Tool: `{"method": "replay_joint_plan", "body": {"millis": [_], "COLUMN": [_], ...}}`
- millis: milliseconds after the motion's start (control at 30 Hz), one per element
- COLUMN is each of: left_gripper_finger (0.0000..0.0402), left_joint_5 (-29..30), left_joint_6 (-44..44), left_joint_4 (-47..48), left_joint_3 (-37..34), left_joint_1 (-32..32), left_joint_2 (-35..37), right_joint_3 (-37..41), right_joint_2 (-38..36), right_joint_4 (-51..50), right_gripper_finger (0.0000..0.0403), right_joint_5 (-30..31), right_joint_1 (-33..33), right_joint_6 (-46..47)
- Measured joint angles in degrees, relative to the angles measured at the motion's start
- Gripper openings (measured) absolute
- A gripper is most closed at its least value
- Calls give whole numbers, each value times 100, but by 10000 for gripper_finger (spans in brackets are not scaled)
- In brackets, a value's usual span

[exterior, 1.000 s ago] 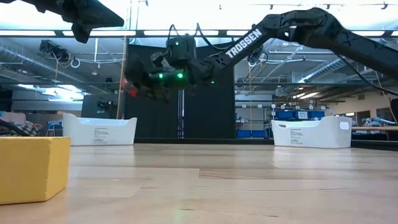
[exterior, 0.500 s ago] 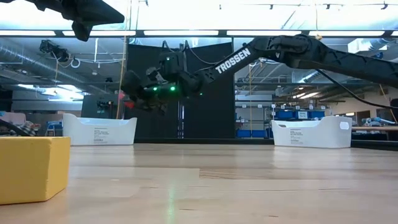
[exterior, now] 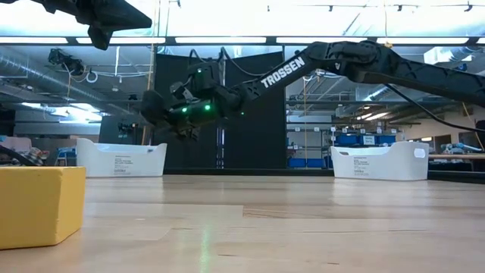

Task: Sort blocks by size
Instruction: Put the large yellow block into the left white bin

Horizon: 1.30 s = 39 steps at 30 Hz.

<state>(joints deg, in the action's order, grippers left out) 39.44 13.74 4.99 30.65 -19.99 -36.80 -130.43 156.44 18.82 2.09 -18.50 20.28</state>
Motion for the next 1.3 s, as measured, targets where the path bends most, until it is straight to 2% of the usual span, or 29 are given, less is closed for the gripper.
{"method": "replay_joint_plan", "body": {"millis": [100, 200, 267, 367, 467, 600, 833, 967, 1067, 1133, 1300], "left_gripper_finger": [9, 9, 9, 9, 9, 9, 9, 9, 22, 40, 109], "left_joint_5": [0, 2, 0, 0, 0, -2, 0, -21, -61, -326, -1586], "left_joint_6": [0, 24, 40, 132, 194, 207, 355, 472, 465, 470, 534], "left_joint_4": [1, 4, 6, 40, 122, 125, -98, -99, -117, 46, 933], "left_joint_3": [0, 0, 0, 0, 0, -2, -312, -368, -235, -47, 918], "left_joint_1": [0, 0, 0, 0, -41, -171, -208, -138, -142, -146, -227], "left_joint_2": [0, 0, 0, 0, 0, 0, -46, -327, -857, -1318, -2616], "right_joint_3": [0, 0, 4, 29, 519, 1940, 5419, 6920, 7829, 8350, 9389], "right_joint_2": [0, -18, -123, -331, -635, -1282, -3232, -4476, -5278, -5733, -6730], "right_joint_4": [-1, 181, 218, 179, 356, 1202, 3290, 3459, 3471, 3455, 3590], "right_gripper_finger": [333, 334, 325, 303, 266, 205, 133, 110, 95, 86, 73], "right_joint_5": [-66, -66, -28, 369, 742, 787, 730, 1069, 1347, 1474, 1634], "right_joint_1": [-1, -2, 27, 136, 230, 311, 573, 827, 1024, 1143, 1381], "right_joint_6": [-61, -228, -401, -669, -944, -1077, -1399, -1757, -1976, -2072, -2159]}}
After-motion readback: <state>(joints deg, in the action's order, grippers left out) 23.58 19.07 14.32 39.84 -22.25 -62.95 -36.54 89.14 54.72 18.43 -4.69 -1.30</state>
